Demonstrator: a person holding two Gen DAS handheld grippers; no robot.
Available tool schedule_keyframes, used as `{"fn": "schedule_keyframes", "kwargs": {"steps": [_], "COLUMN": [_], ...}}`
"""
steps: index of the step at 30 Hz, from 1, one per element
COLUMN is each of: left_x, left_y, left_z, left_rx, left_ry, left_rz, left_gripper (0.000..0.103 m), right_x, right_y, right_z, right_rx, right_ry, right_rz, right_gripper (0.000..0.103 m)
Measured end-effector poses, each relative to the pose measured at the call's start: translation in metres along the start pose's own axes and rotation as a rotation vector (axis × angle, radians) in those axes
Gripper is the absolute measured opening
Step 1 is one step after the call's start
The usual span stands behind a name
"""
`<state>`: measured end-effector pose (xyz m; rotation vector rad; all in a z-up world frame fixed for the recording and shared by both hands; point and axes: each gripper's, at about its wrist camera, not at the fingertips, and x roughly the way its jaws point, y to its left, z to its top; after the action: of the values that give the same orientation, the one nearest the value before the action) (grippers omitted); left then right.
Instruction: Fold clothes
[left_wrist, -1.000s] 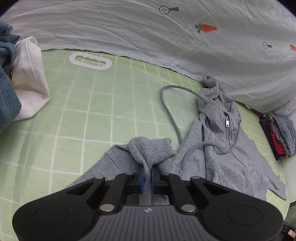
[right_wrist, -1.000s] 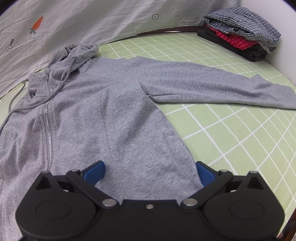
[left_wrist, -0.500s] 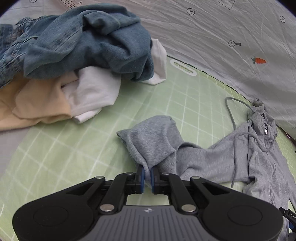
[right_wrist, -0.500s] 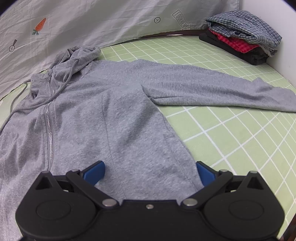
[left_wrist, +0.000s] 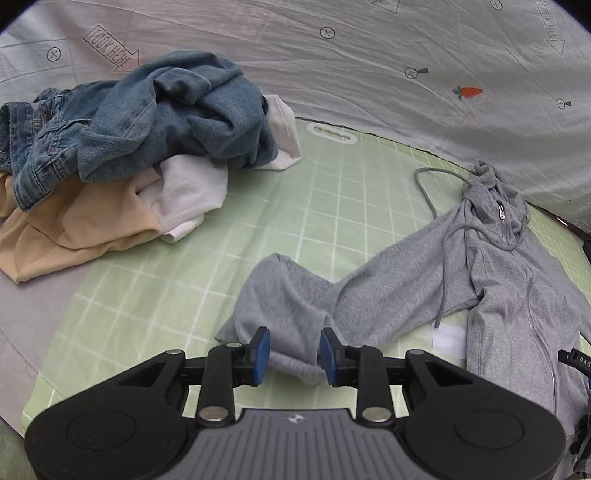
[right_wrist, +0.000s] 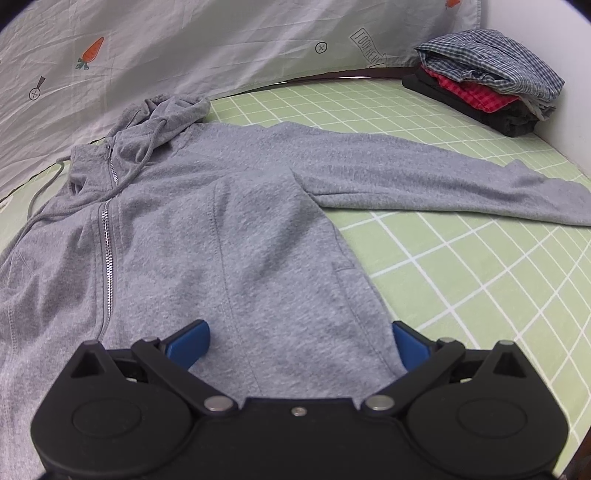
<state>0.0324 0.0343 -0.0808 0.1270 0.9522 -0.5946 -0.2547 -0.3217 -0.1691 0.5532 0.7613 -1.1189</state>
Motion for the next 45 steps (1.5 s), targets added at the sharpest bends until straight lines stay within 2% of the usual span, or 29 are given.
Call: {"fn": "schedule_keyframes", "kwargs": {"steps": [1, 3, 6, 10, 14, 16, 17, 18, 19, 20, 22, 27, 31, 34, 39, 42, 45], "left_x": [-0.001, 0.000, 0.013, 0.054, 0.089, 0.098, 0.097, 0.095, 0.094, 0.088, 0.074, 0.026, -0.003, -0.008, -0.002, 0.000, -0.003], "left_y": [0.006, 0.017, 0.025, 0.033, 0.024, 0.025, 0.026, 0.027, 0.028, 0.032, 0.041, 0.060, 0.068, 0.066, 0.060, 0.059, 0.071], "left_z": [0.005, 0.015, 0.027, 0.039, 0.044, 0.042, 0.041, 0.040, 0.039, 0.038, 0.036, 0.033, 0.031, 0.032, 0.034, 0.033, 0.032], "left_rx": [-0.030, -0.077, -0.105, -0.158, -0.099, -0.109, -0.113, -0.117, -0.120, -0.138, -0.177, -0.230, -0.308, -0.299, -0.282, -0.297, -0.374], "left_ry": [-0.016, -0.034, -0.022, 0.076, 0.187, 0.202, 0.200, 0.196, 0.193, 0.175, 0.138, 0.005, -0.101, -0.163, -0.203, -0.224, -0.254], "left_rz": [-0.004, -0.008, 0.001, -0.042, 0.068, 0.061, 0.064, 0.067, 0.071, 0.078, 0.093, 0.251, 0.316, 0.289, 0.089, 0.057, 0.011], "left_gripper": [0.037, 0.048, 0.060, 0.063, 0.064, 0.061, 0.055, 0.044, 0.014, 0.011, 0.010, 0.010, 0.012, 0.017, 0.037, 0.040, 0.040], "right_x": [0.000, 0.000, -0.001, -0.001, -0.001, -0.002, -0.002, -0.003, -0.004, -0.005, -0.006, -0.006, -0.005, -0.005, -0.004, -0.004, -0.004], "right_y": [0.000, 0.000, 0.001, 0.001, 0.000, 0.001, 0.001, 0.001, 0.002, 0.002, 0.003, 0.003, 0.003, 0.002, 0.001, 0.001, 0.001], "right_z": [0.000, -0.001, -0.001, -0.002, -0.002, -0.003, -0.003, -0.004, -0.005, -0.007, -0.009, -0.009, -0.008, -0.007, -0.007, -0.007, -0.007], "right_rx": [0.003, 0.007, 0.014, 0.022, 0.022, 0.022, 0.022, 0.019, 0.013, 0.009, 0.006, 0.006, 0.006, 0.003, 0.001, 0.000, 0.002], "right_ry": [-0.002, -0.004, -0.010, -0.020, -0.020, -0.017, -0.016, -0.017, -0.019, -0.022, -0.027, -0.031, -0.033, -0.031, -0.031, -0.031, -0.032], "right_rz": [-0.001, -0.003, -0.008, -0.013, -0.012, -0.014, -0.015, -0.017, -0.019, -0.019, -0.017, -0.018, -0.017, -0.012, -0.003, -0.001, -0.002], "right_gripper": [0.103, 0.103, 0.103, 0.103, 0.103, 0.103, 0.103, 0.103, 0.103, 0.103, 0.103, 0.103, 0.103, 0.103, 0.103, 0.103, 0.103]}}
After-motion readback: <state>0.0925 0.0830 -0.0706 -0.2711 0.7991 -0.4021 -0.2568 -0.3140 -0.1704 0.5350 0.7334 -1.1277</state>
